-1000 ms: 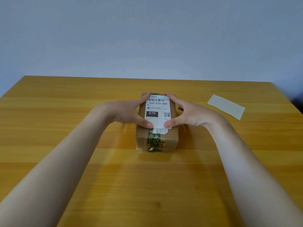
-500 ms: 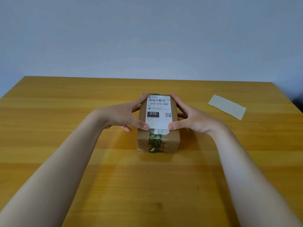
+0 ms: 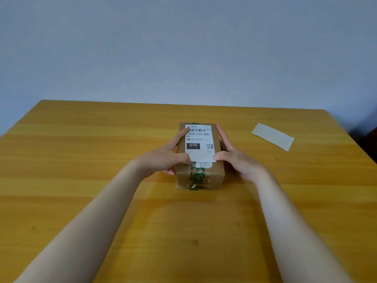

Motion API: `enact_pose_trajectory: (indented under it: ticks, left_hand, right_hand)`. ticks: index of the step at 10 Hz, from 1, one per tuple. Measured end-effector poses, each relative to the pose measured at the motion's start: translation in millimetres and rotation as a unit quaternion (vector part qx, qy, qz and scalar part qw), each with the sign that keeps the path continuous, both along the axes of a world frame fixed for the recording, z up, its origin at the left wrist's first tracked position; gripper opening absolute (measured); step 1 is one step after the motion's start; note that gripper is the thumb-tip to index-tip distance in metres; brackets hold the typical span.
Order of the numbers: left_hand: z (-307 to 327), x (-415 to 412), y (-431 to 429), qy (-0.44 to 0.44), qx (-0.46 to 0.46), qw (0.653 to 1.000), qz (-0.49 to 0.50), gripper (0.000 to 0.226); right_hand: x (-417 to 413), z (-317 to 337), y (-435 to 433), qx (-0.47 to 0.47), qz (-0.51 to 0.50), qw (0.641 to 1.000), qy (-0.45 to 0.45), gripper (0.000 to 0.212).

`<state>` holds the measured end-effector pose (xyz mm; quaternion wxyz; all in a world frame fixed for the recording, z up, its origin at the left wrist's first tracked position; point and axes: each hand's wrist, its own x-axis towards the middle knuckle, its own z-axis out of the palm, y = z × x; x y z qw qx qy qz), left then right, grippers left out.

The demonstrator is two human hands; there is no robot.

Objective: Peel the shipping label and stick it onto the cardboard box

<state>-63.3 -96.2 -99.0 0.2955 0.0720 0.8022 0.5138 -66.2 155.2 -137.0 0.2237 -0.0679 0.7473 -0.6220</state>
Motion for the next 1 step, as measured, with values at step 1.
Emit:
enact_pose_trajectory:
  ticks: [1]
  left_hand:
    - [6.4,9.5,2.2,0.021,-0.010,1.000,0.004,0.086]
  right_hand:
    - [10.0,8.7,-4.3,0.011,-0.035,0.999,0.022,0.121]
